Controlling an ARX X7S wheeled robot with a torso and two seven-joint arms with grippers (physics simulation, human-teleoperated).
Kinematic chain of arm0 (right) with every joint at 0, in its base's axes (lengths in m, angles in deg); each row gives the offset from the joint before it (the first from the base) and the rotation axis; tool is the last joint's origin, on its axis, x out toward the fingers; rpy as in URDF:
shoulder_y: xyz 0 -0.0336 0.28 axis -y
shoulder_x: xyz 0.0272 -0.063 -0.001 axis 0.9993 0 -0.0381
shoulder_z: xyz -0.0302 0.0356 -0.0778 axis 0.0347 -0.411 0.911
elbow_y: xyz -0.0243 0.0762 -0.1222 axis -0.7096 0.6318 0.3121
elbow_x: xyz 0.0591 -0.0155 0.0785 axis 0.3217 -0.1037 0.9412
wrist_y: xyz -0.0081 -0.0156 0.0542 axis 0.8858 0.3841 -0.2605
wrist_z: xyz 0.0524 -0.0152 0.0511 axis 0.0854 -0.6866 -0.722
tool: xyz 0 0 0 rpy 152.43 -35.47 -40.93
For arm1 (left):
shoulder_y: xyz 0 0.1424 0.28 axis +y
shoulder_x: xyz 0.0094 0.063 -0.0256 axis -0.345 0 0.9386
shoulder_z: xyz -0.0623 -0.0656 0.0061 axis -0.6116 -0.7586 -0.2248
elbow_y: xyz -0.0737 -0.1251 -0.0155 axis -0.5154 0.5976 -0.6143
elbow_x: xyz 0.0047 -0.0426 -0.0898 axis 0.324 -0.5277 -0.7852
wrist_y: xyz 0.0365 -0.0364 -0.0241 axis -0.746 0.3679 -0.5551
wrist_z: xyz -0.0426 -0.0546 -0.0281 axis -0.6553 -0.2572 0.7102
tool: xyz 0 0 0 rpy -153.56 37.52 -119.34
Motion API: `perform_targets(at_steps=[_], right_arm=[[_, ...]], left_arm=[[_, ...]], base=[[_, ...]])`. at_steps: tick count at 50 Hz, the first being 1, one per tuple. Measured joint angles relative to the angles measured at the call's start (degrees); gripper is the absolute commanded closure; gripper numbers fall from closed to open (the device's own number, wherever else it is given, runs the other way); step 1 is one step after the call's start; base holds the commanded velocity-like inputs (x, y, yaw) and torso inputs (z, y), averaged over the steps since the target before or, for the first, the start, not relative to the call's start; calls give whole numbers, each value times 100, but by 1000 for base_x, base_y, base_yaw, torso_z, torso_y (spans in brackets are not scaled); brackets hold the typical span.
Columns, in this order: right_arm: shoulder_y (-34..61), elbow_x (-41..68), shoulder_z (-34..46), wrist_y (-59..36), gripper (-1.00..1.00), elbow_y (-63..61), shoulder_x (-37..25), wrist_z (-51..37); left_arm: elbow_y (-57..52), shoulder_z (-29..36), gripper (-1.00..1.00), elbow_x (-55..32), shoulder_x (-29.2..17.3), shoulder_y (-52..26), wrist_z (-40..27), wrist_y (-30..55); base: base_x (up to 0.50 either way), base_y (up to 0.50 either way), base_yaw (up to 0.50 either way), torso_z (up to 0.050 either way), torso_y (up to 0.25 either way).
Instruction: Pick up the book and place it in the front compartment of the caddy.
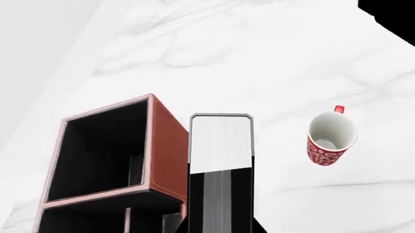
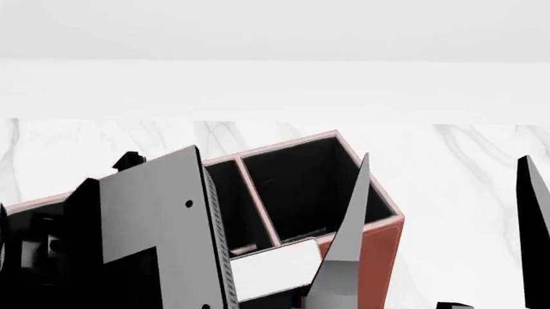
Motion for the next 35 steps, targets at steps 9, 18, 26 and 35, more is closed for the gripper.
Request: perform_targets(at_steps=[9, 18, 26, 35], right_arm=[[13, 6, 20, 52, -100, -1, -48, -36], [34, 9, 49, 83, -100, -6, -81, -66], [68, 11, 86, 96, -100, -10, -98, -88], [114, 15, 137, 90, -100, -5, -92, -98]], left_arm=[[527, -112, 100, 50, 109, -336, 367, 284], [988, -200, 100, 143, 250, -556, 632, 541], [1342, -299, 100, 254, 347, -693, 829, 746], [1760, -429, 100, 419, 460, -801, 1084, 1000]], base=[[0, 0, 0, 0, 1], [0, 0, 0, 0, 1], [0, 0, 0, 0, 1], [0, 0, 0, 0, 1]])
